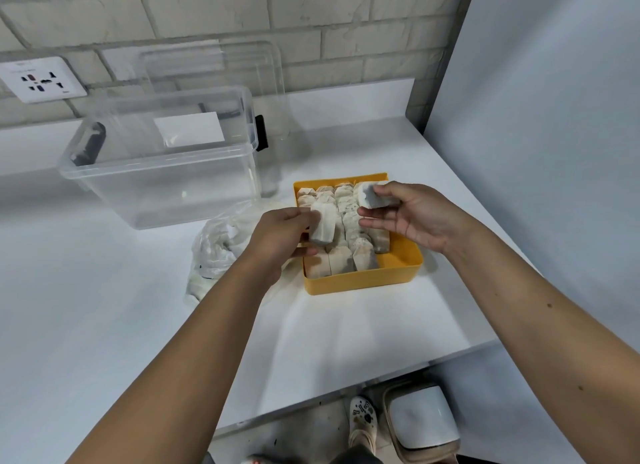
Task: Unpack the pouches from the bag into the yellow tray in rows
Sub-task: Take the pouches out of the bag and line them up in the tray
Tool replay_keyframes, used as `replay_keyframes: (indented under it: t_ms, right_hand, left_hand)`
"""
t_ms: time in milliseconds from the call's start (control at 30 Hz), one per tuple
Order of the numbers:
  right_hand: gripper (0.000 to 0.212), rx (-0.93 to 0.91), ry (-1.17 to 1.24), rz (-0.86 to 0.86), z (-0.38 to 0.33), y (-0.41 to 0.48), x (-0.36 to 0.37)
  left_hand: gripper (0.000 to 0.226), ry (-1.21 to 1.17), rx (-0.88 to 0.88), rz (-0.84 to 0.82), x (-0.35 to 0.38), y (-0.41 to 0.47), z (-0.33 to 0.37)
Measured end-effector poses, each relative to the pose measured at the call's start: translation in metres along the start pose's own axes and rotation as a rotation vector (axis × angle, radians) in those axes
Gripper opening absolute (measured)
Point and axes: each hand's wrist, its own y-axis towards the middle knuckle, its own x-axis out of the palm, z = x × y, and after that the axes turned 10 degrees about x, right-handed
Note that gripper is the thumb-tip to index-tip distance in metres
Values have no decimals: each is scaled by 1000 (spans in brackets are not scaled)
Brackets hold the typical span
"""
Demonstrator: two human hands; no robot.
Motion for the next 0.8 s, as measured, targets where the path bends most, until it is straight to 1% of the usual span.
replay_keyframes:
  t_ms: [67, 133, 267, 300, 367, 467, 600, 633, 733, 800]
  right_hand:
    - [12, -50, -142, 62, 2, 1, -1]
    - [14, -114, -280, 127, 5, 1, 1]
    - [6, -106, -227, 81, 11, -3, 8]
    - [5, -98, -258, 85, 12, -4, 10]
    - [11, -89, -357, 112, 15, -4, 12]
    - [13, -55, -438, 104, 18, -4, 12]
    - [11, -116, -429, 46, 20, -6, 14]
    - [11, -129, -462, 48, 21, -7, 15]
    - [12, -167, -549, 107, 21, -8, 18]
    - [13, -160, -535, 135, 20, -7, 19]
  left_hand:
    - [7, 14, 11, 4, 4, 1, 0]
    - [7, 23, 20, 2, 8, 1, 1]
    - [15, -1, 16, -37, 15, -1, 0]
    - [18, -8, 10, -41, 16, -2, -1]
    - [22, -39, -2, -34, 18, -2, -2]
    - [16, -82, -5, -9, 18, -1, -2]
    - [9, -58, 21, 5, 17, -1, 1]
    - [6, -50, 32, 6, 17, -1, 2]
    - [7, -5, 75, 8, 18, -1, 4]
    - [12, -1, 97, 16, 17, -2, 3]
